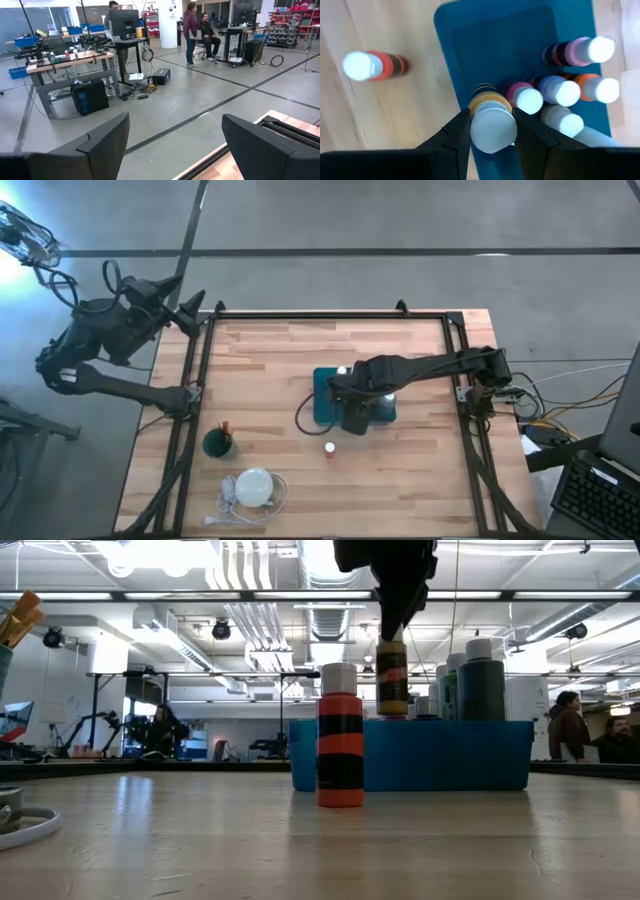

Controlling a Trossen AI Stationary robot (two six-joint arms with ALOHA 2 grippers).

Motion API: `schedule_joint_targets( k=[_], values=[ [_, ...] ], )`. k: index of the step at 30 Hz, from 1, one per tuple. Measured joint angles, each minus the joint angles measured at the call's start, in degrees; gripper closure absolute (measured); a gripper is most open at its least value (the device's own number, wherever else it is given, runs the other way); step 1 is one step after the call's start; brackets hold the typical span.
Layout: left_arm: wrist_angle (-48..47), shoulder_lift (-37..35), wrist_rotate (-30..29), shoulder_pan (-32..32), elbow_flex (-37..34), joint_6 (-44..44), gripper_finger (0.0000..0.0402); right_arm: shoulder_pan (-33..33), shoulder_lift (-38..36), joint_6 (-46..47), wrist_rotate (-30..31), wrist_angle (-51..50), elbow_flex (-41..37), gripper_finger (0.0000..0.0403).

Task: Pick & Place Paint Supplies
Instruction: Put the yellow paint bottle into the blue bin

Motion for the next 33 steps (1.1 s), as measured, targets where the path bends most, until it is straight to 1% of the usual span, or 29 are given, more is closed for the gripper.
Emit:
schedule_joint_targets(
  k=[10, 14, 25, 33],
  values=[
    [-0.19, 1.36, 0.04, -0.01, 0.00, -0.01, 0.0081, -0.01, -0.02, -2.04, -0.07, 6.73, -6.38, 0.0288],
    [-0.45, 1.67, 1.68, -0.02, 0.00, 0.36, 0.0081, -0.03, 0.00, -2.27, -0.15, 9.23, -9.15, 0.0288],
    [-0.30, 1.76, 1.70, -0.02, 0.00, 0.32, 0.0081, -0.07, 0.11, -3.15, -0.74, 15.42, -16.26, 0.0288],
    [-0.26, 1.74, 1.72, -0.02, 0.00, 0.21, 0.0081, -0.40, 0.02, -4.05, -1.51, 17.62, -17.79, 0.0288]
  ],
)
